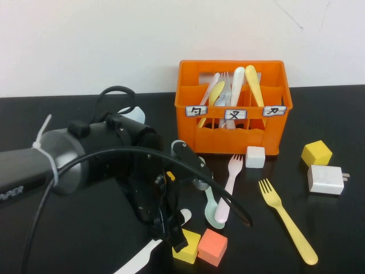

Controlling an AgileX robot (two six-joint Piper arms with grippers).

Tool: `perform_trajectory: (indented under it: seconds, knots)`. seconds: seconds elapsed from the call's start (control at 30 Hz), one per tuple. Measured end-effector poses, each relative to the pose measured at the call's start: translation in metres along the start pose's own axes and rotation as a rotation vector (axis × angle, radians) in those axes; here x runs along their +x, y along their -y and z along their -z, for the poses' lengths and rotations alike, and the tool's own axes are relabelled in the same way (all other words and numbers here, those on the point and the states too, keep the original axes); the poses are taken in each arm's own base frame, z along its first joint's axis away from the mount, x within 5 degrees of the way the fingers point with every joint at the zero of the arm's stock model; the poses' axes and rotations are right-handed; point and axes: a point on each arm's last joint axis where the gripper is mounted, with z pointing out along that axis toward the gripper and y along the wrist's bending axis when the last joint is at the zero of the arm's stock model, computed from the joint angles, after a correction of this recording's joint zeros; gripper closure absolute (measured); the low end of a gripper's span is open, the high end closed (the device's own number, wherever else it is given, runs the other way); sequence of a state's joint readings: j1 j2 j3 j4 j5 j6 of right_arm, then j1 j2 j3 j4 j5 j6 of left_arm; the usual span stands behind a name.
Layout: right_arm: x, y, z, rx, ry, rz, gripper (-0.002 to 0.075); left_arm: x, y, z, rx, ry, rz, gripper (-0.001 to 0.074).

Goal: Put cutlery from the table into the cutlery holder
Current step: Pick up the knife

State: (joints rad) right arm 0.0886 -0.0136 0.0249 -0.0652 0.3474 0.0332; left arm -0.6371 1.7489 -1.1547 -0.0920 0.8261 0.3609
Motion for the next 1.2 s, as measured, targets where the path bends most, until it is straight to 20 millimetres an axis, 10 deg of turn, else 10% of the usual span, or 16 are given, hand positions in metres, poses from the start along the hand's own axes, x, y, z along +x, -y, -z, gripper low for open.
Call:
perform_trajectory:
  seconds: [0.8,1.2]
  knots:
    - [0.000,0.000,0.000,0.000,0.000,-0.001,0.0729,-0.010,-0.008,-0.021,-0.058,0.027,0.053,0.0333]
    - [0.000,0.000,0.000,0.000,0.000,-0.001,0.0729,-0.012,-0.002,-0.022,-0.039,0.028,0.084,0.0575]
